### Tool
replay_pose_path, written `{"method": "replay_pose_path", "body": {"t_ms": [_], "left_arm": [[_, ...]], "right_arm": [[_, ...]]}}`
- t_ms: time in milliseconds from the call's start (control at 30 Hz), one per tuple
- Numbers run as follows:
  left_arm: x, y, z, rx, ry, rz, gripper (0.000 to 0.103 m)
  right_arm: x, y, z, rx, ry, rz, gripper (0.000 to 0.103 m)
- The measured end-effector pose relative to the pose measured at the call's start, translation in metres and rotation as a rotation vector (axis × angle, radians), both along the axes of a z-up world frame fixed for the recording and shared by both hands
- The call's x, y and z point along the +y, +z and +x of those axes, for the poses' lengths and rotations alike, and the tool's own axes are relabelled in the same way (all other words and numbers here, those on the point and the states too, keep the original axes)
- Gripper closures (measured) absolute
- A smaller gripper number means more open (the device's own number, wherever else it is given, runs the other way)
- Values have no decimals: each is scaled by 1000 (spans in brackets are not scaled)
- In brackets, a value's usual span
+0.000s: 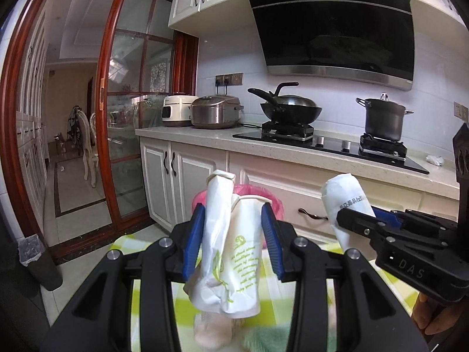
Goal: Collect trash
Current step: 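Carry the paper cup and packet with both tools over the pink bin, then open both tools to drop the cup and packet into the bin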
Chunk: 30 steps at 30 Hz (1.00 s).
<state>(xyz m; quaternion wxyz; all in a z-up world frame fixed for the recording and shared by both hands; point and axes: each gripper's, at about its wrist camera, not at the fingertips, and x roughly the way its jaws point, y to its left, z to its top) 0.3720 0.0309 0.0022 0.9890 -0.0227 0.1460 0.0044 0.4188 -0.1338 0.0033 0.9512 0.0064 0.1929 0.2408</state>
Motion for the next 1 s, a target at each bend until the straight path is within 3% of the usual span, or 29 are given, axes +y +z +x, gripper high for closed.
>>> {"method": "replay_pose_path", "body": {"t_ms": [267,600,733,933,1000], "left_arm": [[9,-3,124,26,-18,32,64],[40,-41,270,158,-18,-47,64],[51,-69,307,215,-7,-59,64],[63,-85,312,216,31,-78,64],[64,-87,304,215,40,-54,61]], "right_arm": [[10,-7,119,33,41,-25,75],[25,-42,241,118,58,12,74],[33,-61,272,147,65,1,74],[43,-77,293,176,71,-13,68],[42,-77,289,169,68,-16,56]]}}
